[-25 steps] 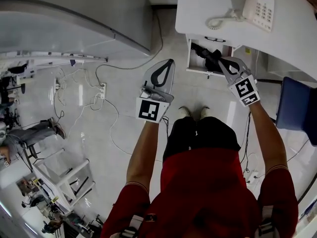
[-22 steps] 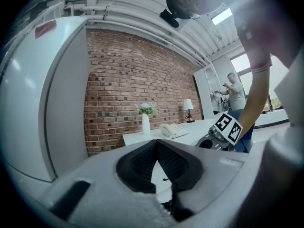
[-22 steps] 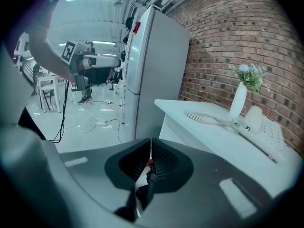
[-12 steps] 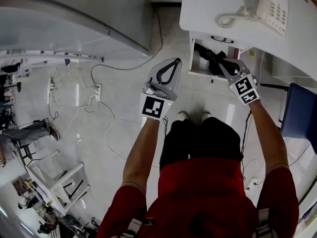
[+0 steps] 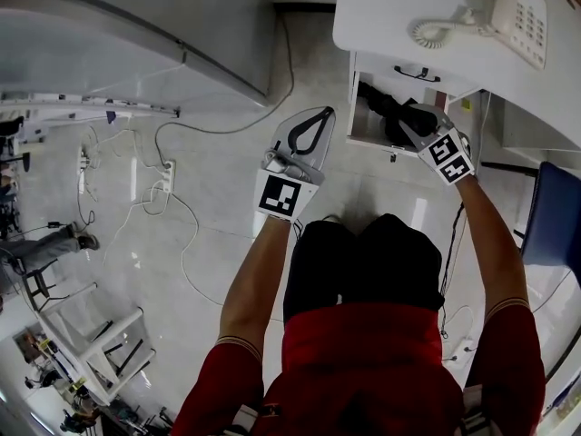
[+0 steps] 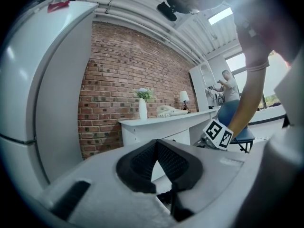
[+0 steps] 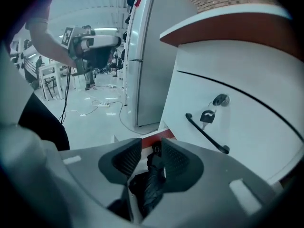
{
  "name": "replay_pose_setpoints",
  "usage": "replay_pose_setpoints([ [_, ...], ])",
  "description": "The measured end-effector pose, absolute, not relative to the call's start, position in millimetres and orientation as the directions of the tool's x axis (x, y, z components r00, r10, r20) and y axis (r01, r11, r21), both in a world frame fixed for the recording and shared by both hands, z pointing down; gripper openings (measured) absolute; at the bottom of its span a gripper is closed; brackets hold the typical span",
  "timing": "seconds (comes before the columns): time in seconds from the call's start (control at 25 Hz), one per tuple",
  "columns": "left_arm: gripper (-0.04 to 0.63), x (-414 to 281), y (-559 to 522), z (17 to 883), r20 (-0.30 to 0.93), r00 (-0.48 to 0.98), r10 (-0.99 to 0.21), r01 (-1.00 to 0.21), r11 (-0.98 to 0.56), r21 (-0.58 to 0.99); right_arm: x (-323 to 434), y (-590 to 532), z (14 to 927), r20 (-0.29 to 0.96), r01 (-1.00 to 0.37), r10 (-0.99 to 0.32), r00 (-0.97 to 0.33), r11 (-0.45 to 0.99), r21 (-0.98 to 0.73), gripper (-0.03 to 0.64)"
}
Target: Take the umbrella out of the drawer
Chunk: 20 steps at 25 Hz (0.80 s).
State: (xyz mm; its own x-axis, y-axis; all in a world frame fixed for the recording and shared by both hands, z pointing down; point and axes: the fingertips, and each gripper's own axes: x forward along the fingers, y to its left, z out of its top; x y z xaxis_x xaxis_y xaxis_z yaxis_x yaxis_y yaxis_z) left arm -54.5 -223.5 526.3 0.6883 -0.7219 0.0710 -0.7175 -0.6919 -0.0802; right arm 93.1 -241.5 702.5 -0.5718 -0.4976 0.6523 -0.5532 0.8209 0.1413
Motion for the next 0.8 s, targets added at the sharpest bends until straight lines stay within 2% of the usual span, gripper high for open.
replay_pose_setpoints([
  [0.2,0.008,-57,-230,556,0.064,0.691,-0.72,-0.715,-0.694,-0.084,93,-255,742,0.674,-0.547,-0.483,-0.559,0.826,0.138,0.158],
  [0.4,0.008,-63,-238,583,0.058,0.691,-0.721,-0.716,-0.693,-0.081,88,-265,783,0.712,-0.529,-0.446,-0.543,0.84,0.122,0.219],
  [0.8,0.008,-77,-246,638,0.061,0.674,-0.737,-0.733,-0.676,-0.076,85,-290,859,0.783,-0.497,-0.381,-0.492,0.861,0.108,0.279],
])
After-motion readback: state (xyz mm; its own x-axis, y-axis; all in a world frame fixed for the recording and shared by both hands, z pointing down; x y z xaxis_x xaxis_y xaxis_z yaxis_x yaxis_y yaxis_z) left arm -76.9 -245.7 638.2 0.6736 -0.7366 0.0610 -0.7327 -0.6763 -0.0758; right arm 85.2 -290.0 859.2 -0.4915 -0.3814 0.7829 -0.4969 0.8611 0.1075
